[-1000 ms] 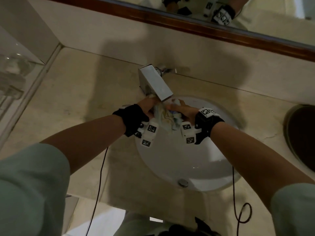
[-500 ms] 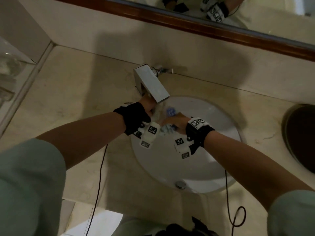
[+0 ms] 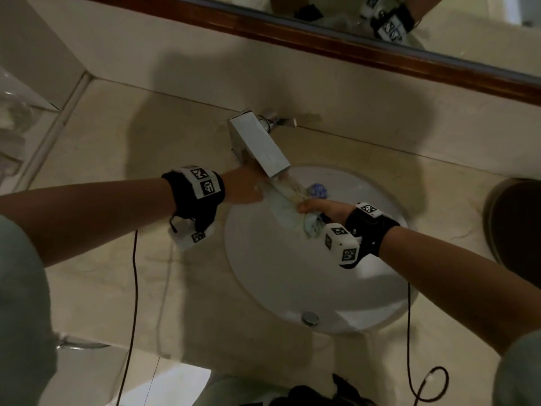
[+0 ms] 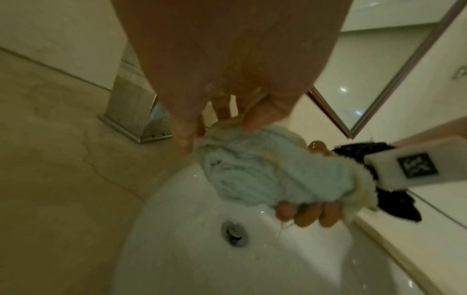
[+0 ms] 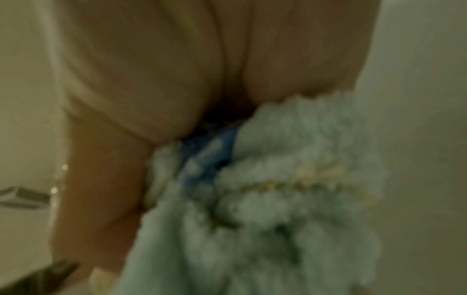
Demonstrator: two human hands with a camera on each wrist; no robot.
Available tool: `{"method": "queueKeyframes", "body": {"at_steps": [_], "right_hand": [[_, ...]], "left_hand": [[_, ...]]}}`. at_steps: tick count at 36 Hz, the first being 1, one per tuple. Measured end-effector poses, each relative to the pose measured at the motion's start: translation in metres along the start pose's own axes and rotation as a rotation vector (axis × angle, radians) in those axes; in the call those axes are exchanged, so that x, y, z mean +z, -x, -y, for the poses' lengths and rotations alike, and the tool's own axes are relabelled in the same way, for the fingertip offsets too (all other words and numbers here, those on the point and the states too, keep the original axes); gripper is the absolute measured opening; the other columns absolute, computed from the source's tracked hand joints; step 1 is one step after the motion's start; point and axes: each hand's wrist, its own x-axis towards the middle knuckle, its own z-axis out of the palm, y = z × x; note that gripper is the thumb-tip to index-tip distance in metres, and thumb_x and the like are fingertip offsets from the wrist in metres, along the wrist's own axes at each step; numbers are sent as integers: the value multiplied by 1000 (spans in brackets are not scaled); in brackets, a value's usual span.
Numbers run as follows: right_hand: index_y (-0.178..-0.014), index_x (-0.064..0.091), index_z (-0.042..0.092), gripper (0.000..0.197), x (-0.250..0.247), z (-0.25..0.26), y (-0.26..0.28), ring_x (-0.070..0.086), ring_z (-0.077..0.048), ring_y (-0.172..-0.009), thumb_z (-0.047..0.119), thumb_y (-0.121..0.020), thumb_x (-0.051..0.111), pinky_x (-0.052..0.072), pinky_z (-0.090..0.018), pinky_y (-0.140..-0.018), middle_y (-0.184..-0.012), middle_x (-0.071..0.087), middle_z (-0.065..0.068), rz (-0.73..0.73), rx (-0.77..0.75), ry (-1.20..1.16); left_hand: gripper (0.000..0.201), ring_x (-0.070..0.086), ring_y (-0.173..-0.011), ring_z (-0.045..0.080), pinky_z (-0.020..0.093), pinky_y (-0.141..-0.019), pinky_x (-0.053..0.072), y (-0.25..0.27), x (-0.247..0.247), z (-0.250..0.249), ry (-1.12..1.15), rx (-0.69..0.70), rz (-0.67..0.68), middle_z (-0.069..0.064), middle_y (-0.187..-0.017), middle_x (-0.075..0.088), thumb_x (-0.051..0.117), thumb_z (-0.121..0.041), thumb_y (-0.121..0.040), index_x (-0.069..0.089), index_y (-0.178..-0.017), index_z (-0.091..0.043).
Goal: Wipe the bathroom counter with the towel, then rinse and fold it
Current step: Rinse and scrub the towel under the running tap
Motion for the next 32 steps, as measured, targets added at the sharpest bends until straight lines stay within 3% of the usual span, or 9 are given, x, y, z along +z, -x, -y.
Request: {"method": "queueKeyframes", "body": {"at_steps": [3,8,13,18,22,24,27,28,32], "right_hand": [[-122,62,2,96,-1,-1,2,57,-34,-98,43,-40,92,42,-44,-98,-118,61,-24,30,6,-6],[-102,69,11,77,11,7,8,65,-25,-80,48,-39,92,49,-36,-84,-94,71,-13,74,-47,29],[-91,66,10,6,30,16,15,70,-10,-65,14,-89,61,56,-22,-59,-71,73,2,87,-51,155],[-106,65,12,32,41,24,19,68,-19,-90,10,-76,76,57,-28,-78,-98,72,-4,65,-85,366],[-90,68,23,30,45,26,10,68,-12,-75,27,-67,86,55,-32,-74,-88,74,2,-134,-117,676],[-127,55,27,72,47,28,7,63,-22,-105,35,-63,87,53,-37,-90,-125,61,-1,-273,-101,809],[-152,14,17,101,54,28,9,42,-33,-131,23,-75,80,42,-37,-101,-150,32,-10,-400,-183,951],[-152,13,16,101,55,27,10,41,-32,-133,21,-76,79,40,-37,-101,-151,32,-11,-410,-215,994],[-146,25,18,82,55,20,10,50,-30,-123,23,-80,74,45,-34,-91,-142,43,-9,-459,-328,1089]], "left_hand": [[92,1,-147,29,38,-119,9,-6,10,14,-224,178,92,16,-157,-2,66,-18,-85,1,-150,-8],[116,14,-145,29,40,-119,5,-21,22,9,-283,235,16,10,-157,14,73,-63,-64,12,-150,-15],[82,17,-145,24,38,-120,5,-28,19,1,-669,138,101,4,-157,21,60,-49,-86,19,-150,-18],[77,26,-142,26,40,-119,13,-36,14,0,-793,52,219,6,-154,29,60,-51,-86,28,-148,-16],[59,45,-131,26,29,-104,35,-29,1,-15,-636,-176,239,13,-142,46,65,-28,-88,43,-138,-6],[55,56,-118,26,28,-92,45,-32,2,-12,-567,-239,281,13,-128,57,73,-24,-81,53,-129,-5],[84,49,-123,27,41,-106,39,-81,33,21,-567,-216,395,3,-136,51,70,-68,-66,35,-137,-41],[79,48,-123,27,43,-108,36,-86,40,26,-602,-205,412,0,-137,50,66,-75,-64,35,-131,-48],[27,53,-100,22,30,-88,39,-32,21,-18,-514,-245,437,9,-107,54,58,-45,-88,56,-103,-23]]}}
